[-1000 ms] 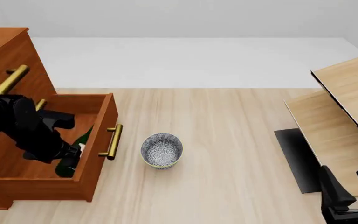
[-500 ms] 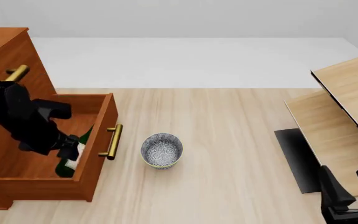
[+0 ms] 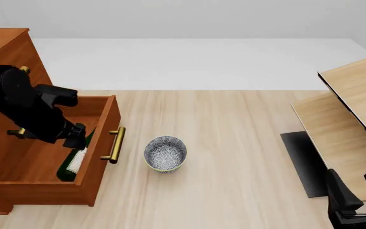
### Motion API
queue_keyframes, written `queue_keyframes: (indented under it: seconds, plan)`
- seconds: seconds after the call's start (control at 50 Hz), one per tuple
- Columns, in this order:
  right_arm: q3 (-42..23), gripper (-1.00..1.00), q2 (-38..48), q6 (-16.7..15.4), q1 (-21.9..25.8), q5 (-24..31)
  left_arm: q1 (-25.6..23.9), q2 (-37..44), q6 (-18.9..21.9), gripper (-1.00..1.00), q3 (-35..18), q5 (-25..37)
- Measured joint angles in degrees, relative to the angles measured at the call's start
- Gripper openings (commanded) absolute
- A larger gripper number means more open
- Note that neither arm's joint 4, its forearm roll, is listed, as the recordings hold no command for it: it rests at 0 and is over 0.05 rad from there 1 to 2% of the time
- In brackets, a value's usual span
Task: Put the wine bottle in the bottom drawer of the cabinet.
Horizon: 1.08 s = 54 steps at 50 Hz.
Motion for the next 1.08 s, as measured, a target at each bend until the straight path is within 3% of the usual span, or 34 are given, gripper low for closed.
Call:
queue_keyframes:
  seconds: [0.34,1.08]
  plan:
    - [0.0,1.0,-0.83,0.04,0.07,0.7,-6.78,1.44,-2.79,1.0,-1.59,-4.03]
    - [0.0,1.0,-1.77,0.24,0.01,1.46,-20.38,5.85,-3.63,1.0,-14.44,-3.81]
